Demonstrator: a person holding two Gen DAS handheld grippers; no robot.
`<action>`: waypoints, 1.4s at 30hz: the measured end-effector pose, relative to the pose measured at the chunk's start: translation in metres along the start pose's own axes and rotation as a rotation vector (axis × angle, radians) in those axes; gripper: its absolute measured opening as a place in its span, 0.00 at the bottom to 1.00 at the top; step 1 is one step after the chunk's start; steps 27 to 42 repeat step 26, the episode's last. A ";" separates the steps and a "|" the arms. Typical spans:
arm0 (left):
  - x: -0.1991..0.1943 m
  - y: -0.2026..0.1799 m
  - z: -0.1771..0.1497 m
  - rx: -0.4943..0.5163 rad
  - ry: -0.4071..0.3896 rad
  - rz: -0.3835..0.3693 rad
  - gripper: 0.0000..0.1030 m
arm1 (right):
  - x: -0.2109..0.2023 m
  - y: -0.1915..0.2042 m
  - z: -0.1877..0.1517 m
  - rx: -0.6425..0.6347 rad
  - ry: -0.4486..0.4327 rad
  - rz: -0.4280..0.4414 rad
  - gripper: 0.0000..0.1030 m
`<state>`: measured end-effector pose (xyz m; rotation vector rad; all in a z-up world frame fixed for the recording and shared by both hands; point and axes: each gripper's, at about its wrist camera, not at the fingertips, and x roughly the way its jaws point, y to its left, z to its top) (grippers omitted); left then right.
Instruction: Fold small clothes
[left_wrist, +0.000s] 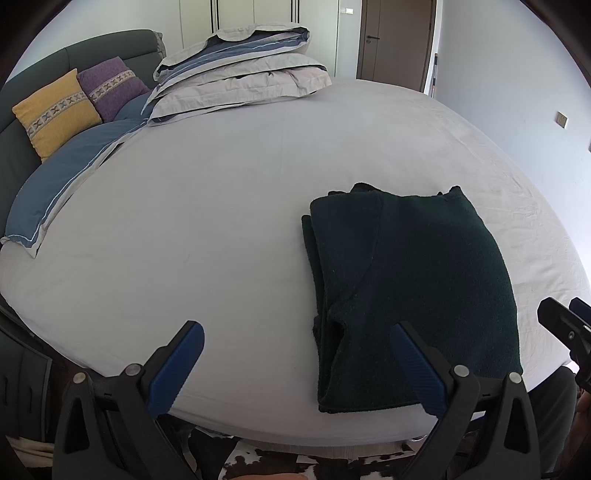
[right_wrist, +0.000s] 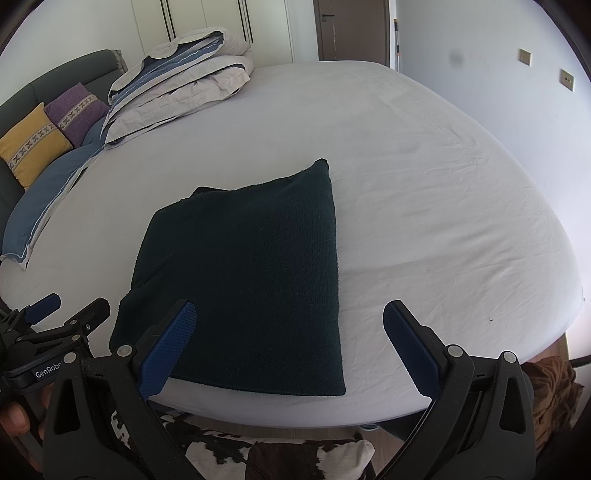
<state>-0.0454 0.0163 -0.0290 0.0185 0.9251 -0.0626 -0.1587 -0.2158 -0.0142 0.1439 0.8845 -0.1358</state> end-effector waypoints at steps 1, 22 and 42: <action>0.000 0.000 0.000 -0.001 0.001 -0.001 1.00 | 0.000 0.000 0.000 0.000 -0.001 0.001 1.00; 0.004 0.001 -0.002 -0.003 0.016 -0.010 1.00 | 0.001 0.001 -0.001 -0.001 0.002 0.001 1.00; 0.005 0.002 -0.002 -0.009 0.017 -0.012 1.00 | 0.001 0.000 -0.001 -0.001 0.001 0.000 1.00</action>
